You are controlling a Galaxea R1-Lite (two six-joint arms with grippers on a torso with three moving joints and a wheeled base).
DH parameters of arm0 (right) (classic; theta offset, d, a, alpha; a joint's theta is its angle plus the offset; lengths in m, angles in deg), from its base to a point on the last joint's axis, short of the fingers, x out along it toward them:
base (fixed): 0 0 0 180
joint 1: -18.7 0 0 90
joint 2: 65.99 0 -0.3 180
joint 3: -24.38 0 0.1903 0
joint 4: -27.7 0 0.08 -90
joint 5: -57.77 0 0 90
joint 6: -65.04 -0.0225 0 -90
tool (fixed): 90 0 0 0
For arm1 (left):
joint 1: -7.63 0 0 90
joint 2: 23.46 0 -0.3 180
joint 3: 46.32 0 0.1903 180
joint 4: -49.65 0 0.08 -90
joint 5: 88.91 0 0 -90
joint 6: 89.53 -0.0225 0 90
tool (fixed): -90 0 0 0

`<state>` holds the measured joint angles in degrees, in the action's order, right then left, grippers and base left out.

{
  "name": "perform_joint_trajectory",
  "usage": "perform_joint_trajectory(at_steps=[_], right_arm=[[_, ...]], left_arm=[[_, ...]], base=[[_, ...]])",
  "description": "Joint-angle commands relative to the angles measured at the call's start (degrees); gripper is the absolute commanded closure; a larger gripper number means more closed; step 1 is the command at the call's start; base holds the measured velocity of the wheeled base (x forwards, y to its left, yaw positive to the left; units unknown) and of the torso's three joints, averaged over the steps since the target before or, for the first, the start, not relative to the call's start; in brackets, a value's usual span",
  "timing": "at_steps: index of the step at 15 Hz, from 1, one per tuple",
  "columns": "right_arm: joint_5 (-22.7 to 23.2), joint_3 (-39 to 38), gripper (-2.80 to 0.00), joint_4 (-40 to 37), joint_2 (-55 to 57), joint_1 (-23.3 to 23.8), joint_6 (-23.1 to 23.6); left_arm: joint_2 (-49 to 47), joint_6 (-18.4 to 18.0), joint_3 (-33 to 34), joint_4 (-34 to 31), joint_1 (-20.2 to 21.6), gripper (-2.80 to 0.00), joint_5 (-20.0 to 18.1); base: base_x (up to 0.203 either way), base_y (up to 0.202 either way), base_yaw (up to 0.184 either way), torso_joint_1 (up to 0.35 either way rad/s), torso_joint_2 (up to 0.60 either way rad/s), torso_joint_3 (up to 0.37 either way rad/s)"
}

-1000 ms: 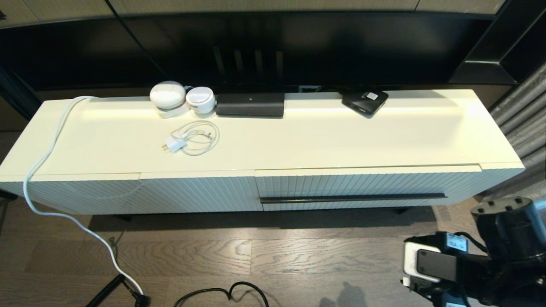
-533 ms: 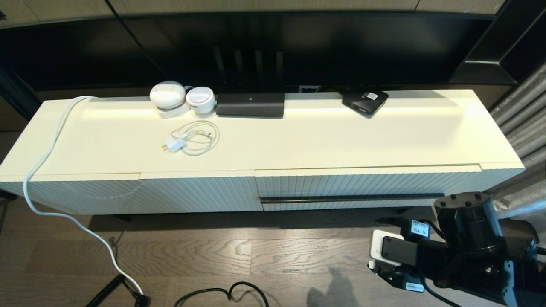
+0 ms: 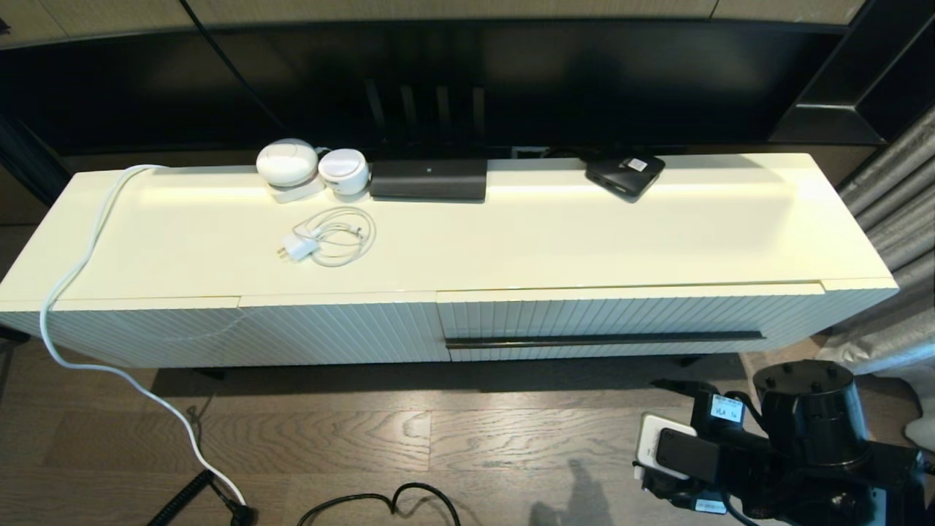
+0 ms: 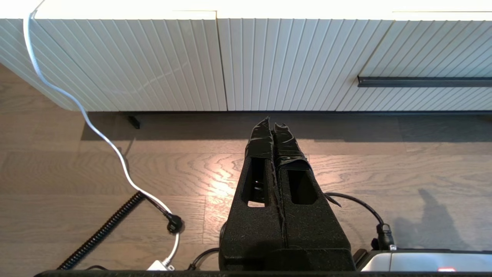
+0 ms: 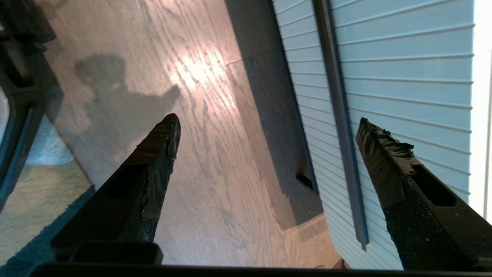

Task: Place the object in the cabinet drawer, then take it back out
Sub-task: Open the drawer

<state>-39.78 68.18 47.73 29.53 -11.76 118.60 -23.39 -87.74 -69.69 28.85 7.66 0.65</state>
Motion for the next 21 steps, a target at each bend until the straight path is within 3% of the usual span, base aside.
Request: perform_joint_trajectory(at_steps=[1, 6, 12, 21], right_arm=[[-0.07, -1.03, -2.80, 1.08, 0.63, -0.05, 0.32], [-0.95, -3.79, -2.80, 10.68, 3.12, -0.05, 1.18], [-0.36, -3.03, -2.80, 3.88, -3.94, 0.92, 4.45], [-0.13, -2.76, -2.80, 3.58, 0.44, 1.72, 10.62]], left_arm=[[-0.07, 0.05, 0.00, 0.02, 0.06, 0.00, 0.00], [-0.07, 0.05, 0.00, 0.06, 0.03, 0.00, 0.00], [-0.07, 0.05, 0.00, 0.05, -0.02, 0.00, 0.00], [-0.07, 0.05, 0.00, 0.06, 0.03, 0.00, 0.00]], base=[[0.000, 0.000, 0.000, 0.000, 0.00, 0.000], [0.000, 0.000, 0.000, 0.000, 0.00, 0.000], [0.000, 0.000, 0.000, 0.000, 0.00, 0.000], [0.000, 0.000, 0.000, 0.000, 0.00, 0.000]])
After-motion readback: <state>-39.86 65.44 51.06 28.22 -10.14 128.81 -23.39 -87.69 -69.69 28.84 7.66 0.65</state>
